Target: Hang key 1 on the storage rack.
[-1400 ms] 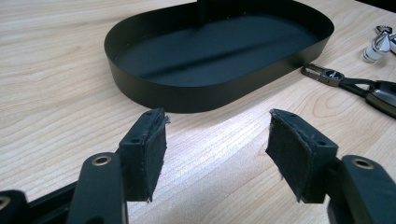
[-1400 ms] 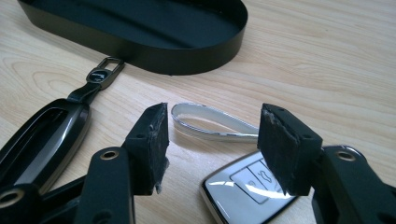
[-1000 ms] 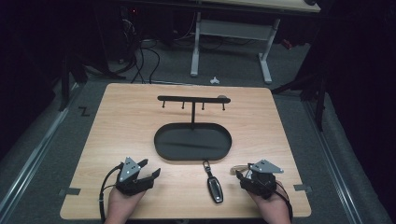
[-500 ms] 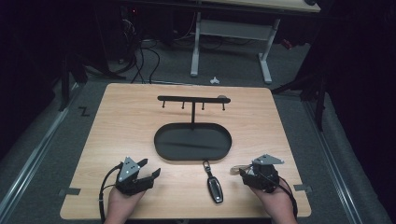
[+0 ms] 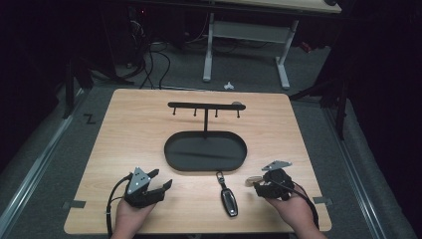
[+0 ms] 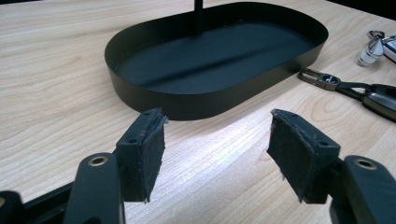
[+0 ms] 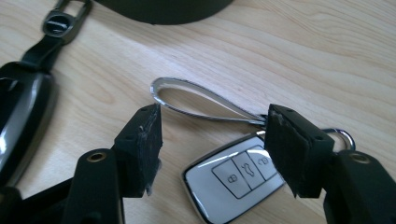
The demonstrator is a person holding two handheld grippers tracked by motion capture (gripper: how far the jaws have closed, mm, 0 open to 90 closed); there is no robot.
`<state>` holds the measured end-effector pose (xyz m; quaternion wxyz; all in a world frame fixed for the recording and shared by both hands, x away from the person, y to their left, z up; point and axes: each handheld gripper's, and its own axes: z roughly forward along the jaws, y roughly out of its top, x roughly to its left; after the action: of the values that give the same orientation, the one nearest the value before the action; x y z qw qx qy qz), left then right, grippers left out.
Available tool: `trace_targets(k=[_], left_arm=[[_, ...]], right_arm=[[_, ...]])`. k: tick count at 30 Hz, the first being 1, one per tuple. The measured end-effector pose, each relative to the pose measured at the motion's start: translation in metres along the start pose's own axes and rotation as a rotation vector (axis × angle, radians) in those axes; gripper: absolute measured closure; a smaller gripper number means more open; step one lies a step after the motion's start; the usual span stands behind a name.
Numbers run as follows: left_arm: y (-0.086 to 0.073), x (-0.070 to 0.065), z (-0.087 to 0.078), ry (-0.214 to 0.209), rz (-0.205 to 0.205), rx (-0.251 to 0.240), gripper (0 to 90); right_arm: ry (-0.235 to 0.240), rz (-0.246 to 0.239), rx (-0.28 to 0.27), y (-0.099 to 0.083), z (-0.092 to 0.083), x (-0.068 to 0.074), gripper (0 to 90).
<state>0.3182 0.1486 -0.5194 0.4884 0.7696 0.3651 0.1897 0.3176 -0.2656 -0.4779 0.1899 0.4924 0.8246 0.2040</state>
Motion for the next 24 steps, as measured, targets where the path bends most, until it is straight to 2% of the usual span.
trace_targets(k=[4,21,24], left_arm=[[0.000,0.000,0.000,-0.001,-0.003,-0.002,35.9],[0.001,0.003,-0.002,-0.002,-0.009,-0.012,34.8],[0.000,0.004,-0.002,-0.006,-0.013,-0.013,34.6]], right_arm=[[0.003,-0.032,0.052,0.008,-0.002,0.005,33.9],[0.026,-0.038,0.262,0.039,-0.004,0.010,34.2],[0.039,0.004,0.297,0.043,-0.005,0.010,33.2]])
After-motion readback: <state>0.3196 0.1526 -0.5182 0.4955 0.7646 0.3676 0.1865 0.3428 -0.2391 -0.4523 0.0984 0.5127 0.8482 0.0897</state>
